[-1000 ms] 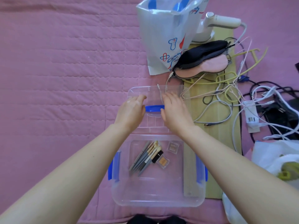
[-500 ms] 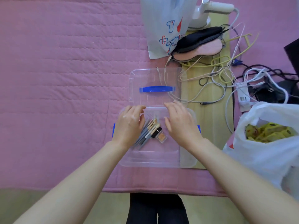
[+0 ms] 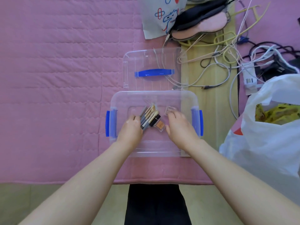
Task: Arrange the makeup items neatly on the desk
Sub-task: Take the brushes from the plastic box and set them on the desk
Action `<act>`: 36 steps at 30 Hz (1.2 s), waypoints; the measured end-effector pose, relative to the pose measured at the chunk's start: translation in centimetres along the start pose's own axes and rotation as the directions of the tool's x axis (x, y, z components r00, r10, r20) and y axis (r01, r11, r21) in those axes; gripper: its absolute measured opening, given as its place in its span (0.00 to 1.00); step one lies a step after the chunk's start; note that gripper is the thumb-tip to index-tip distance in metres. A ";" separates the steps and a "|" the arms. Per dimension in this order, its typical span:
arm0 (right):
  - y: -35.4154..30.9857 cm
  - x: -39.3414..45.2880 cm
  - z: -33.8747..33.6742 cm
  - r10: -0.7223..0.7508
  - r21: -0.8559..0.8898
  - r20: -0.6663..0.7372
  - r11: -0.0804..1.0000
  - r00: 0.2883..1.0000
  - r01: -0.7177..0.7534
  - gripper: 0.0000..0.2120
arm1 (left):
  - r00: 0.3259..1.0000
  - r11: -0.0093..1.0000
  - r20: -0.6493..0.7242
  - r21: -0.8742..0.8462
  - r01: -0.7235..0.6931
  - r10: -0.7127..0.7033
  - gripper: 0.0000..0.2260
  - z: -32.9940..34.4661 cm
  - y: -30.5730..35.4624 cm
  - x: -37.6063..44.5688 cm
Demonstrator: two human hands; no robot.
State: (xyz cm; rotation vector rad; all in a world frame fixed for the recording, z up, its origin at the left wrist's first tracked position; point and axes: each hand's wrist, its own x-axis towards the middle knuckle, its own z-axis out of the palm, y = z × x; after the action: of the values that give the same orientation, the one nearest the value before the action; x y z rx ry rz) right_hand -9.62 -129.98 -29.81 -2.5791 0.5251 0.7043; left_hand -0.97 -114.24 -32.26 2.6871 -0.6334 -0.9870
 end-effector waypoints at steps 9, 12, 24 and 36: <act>0.9 4.2 2.0 0.066 -0.033 0.058 0.997 0.996 -0.065 0.30 | 0.995 0.994 0.044 0.064 0.086 -0.089 0.11 1.8 -0.6 3.8; 1.0 4.8 2.7 0.080 -0.060 0.060 0.995 0.995 -0.076 0.31 | 0.995 0.991 0.039 0.094 0.090 -0.094 0.08 2.1 -0.9 4.7; 1.0 5.4 4.8 0.097 -0.240 0.056 0.967 0.994 -0.081 0.19 | 0.988 0.980 -0.037 0.124 0.156 -0.152 0.12 3.5 -0.8 5.5; 0.7 3.9 3.8 0.266 0.318 0.157 0.898 0.951 -0.304 0.23 | 0.993 0.984 -0.088 -0.166 0.065 -0.081 0.07 1.8 0.2 2.8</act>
State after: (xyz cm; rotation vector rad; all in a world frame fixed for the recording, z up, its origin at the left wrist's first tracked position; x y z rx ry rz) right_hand -8.31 -129.71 -35.12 -2.1508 0.9170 0.7694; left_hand -0.29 -115.79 -35.17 2.6102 -0.4191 -0.8817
